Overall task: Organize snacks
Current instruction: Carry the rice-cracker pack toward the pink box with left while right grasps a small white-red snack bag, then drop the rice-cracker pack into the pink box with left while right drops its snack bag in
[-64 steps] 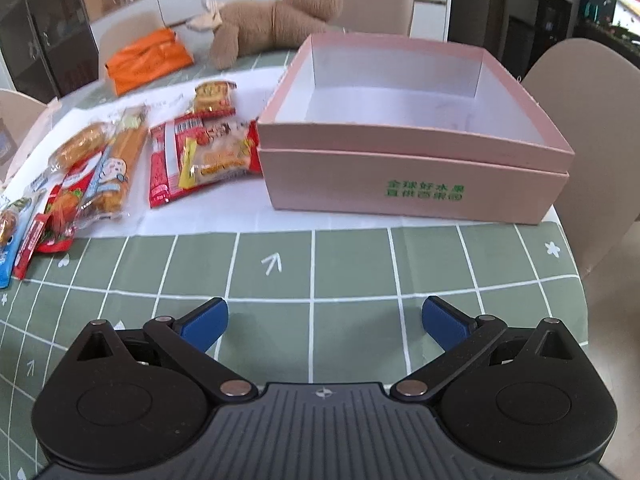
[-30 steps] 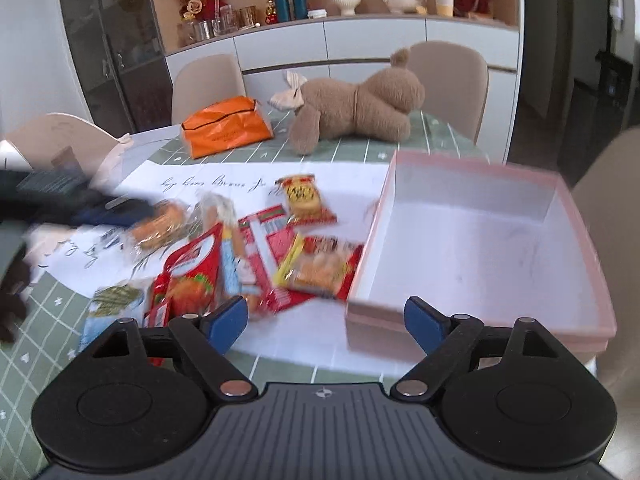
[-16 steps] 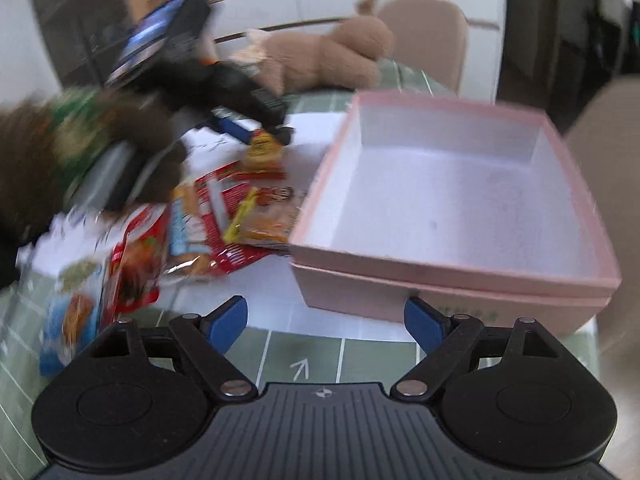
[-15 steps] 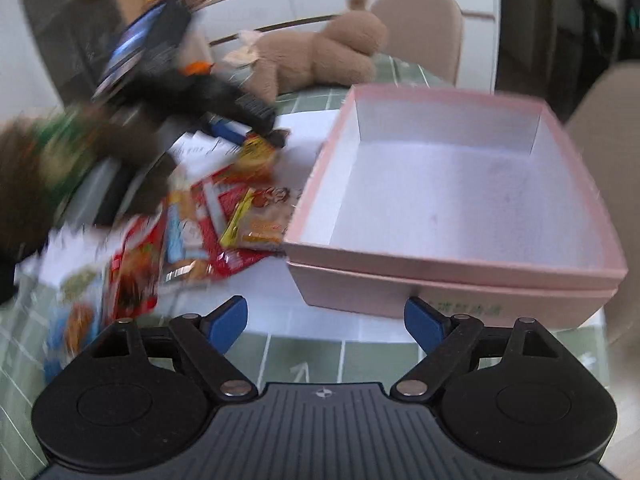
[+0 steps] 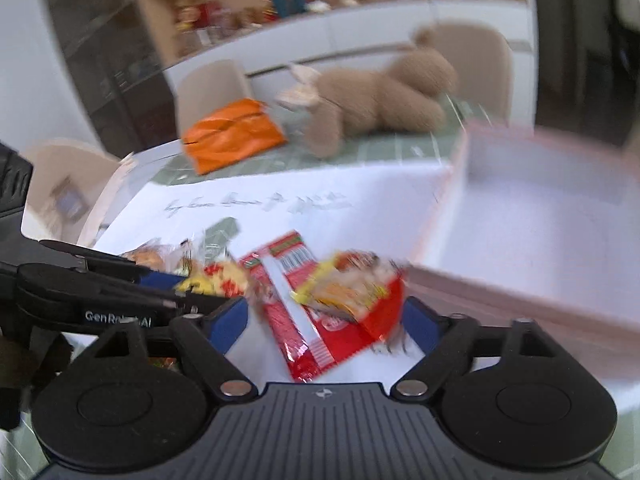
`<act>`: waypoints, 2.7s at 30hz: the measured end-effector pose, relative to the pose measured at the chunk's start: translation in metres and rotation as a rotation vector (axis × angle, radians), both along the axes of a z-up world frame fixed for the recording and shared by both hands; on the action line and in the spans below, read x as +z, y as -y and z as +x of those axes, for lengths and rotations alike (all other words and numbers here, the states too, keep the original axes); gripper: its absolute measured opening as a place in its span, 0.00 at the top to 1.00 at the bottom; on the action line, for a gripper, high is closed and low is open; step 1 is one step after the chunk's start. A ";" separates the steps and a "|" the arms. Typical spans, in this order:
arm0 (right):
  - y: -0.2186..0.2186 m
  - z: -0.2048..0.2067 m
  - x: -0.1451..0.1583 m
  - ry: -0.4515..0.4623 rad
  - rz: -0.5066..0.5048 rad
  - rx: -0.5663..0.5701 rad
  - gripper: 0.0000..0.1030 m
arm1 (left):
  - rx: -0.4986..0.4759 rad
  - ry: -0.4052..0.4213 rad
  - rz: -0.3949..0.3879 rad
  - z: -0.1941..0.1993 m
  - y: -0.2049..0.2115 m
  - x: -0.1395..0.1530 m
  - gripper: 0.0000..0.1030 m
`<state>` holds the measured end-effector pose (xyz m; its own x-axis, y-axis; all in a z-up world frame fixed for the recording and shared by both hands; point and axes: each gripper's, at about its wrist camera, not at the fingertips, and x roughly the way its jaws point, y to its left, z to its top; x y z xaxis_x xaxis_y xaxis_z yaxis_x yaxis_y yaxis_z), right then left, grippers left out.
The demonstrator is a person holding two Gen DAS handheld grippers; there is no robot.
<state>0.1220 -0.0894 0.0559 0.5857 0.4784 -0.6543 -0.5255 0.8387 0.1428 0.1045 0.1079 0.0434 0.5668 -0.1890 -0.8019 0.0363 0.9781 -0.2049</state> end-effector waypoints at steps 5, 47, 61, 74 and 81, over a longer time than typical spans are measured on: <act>-0.056 0.022 -0.002 0.179 -0.269 0.038 0.70 | 0.108 -0.025 -0.088 -0.021 -0.014 -0.008 0.59; 0.065 -0.035 -0.024 -0.097 -0.196 -0.110 0.51 | -0.144 -0.095 0.035 -0.122 0.103 -0.012 0.62; 0.129 -0.042 0.058 0.180 -0.177 -0.222 0.50 | -0.246 0.238 -0.225 0.033 0.134 0.099 0.59; 0.162 0.071 0.008 0.085 -0.323 -0.468 0.50 | -0.181 0.113 0.004 0.105 0.154 0.011 0.64; 0.140 0.053 -0.004 0.055 -0.310 -0.411 0.59 | -0.127 0.069 -0.075 0.055 0.112 0.008 0.69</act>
